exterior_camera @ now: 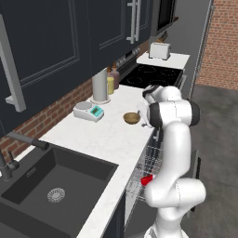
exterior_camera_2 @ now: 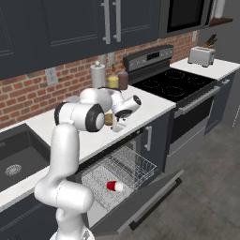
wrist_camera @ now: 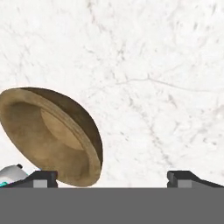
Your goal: Pick up the cup and bowl from the counter, place them in the dishwasher, and close the dishwasher door.
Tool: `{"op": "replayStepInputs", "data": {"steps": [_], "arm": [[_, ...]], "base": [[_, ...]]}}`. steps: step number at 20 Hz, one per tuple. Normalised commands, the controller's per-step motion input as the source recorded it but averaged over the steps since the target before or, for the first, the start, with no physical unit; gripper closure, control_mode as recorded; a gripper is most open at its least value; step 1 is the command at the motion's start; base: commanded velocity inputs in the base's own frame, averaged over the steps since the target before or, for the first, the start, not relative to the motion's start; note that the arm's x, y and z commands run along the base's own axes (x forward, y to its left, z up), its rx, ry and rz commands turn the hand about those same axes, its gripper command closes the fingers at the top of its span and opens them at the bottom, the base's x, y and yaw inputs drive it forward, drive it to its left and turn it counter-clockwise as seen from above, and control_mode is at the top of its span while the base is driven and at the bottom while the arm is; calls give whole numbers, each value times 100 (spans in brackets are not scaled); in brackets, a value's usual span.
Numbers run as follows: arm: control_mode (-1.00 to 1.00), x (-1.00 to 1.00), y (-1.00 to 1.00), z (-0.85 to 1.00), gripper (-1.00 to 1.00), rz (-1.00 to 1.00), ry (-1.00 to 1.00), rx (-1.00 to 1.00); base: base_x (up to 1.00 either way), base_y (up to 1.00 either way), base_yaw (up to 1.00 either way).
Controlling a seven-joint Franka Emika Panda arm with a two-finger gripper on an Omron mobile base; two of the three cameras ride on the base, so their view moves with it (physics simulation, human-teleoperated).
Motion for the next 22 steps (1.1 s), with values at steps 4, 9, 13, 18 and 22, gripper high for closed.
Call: {"op": "replayStepInputs", "data": {"steps": [4,9,13,18,22], "arm": [[-100,8,7,-25,-100,0,0,-8],[-100,13,5,-27,-100,0,0,-8],[-100,29,2,-18,-100,0,0,-4],[-100,37,0,-7,-100,0,0,0],[-100,31,0,-13,-100,0,0,0]], "base": [[0,0,0],[0,0,0],[0,0,0],[0,0,0],[0,0,0]]}}
